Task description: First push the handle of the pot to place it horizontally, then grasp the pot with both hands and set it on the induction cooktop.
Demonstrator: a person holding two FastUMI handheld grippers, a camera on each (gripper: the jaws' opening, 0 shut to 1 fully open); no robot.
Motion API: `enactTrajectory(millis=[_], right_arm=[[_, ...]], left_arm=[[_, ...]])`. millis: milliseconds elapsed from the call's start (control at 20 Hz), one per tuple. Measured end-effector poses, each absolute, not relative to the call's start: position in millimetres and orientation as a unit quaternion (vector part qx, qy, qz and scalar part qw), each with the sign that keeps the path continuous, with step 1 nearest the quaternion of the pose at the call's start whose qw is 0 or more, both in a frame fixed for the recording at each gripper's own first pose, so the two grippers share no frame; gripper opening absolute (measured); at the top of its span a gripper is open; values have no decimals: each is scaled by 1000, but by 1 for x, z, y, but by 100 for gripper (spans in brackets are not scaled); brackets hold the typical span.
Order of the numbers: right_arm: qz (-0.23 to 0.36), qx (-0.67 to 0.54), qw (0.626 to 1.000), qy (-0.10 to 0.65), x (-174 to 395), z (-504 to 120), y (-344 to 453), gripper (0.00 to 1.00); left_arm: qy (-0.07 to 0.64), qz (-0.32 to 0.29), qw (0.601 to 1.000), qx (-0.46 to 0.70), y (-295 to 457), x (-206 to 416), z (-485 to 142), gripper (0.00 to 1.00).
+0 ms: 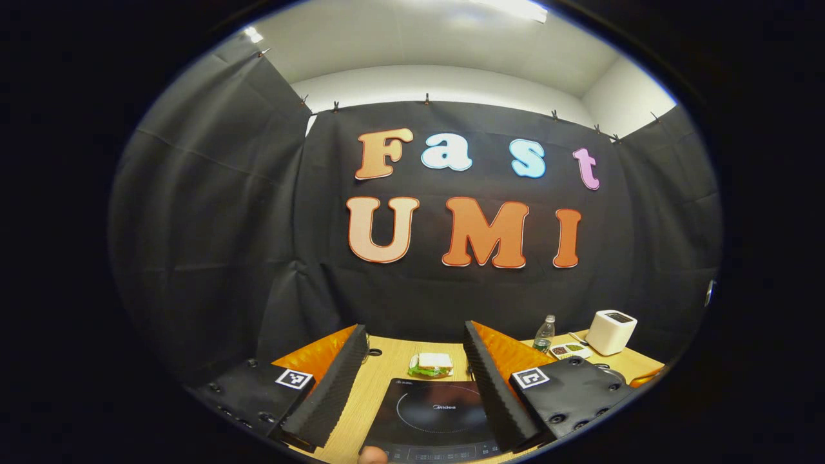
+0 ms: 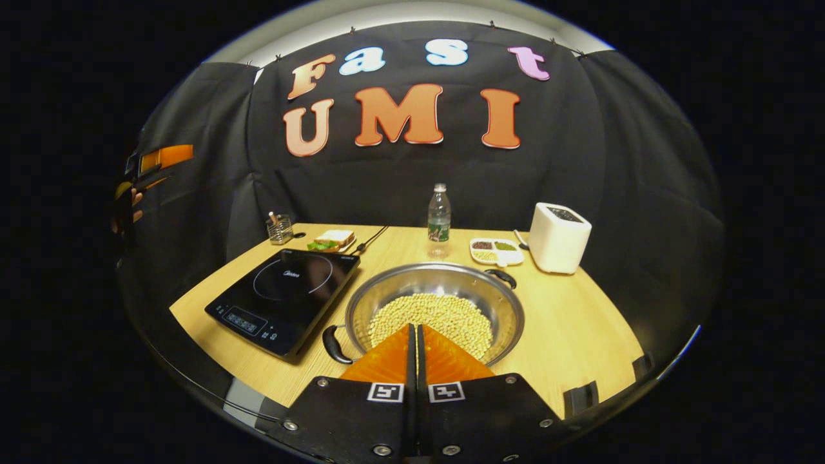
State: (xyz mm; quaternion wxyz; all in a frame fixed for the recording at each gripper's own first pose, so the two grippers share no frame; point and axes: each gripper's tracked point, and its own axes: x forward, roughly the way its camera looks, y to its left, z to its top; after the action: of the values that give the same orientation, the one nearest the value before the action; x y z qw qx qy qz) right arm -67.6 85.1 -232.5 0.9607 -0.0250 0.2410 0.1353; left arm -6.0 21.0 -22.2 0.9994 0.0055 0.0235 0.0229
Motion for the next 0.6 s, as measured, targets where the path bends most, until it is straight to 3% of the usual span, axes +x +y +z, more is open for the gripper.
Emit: enactTrajectory(millis=[600], right_arm=[[205,-58,921,327,-97,-314,149,0]], left_arm=[[40,35,999,5,38,-7,-36,97]])
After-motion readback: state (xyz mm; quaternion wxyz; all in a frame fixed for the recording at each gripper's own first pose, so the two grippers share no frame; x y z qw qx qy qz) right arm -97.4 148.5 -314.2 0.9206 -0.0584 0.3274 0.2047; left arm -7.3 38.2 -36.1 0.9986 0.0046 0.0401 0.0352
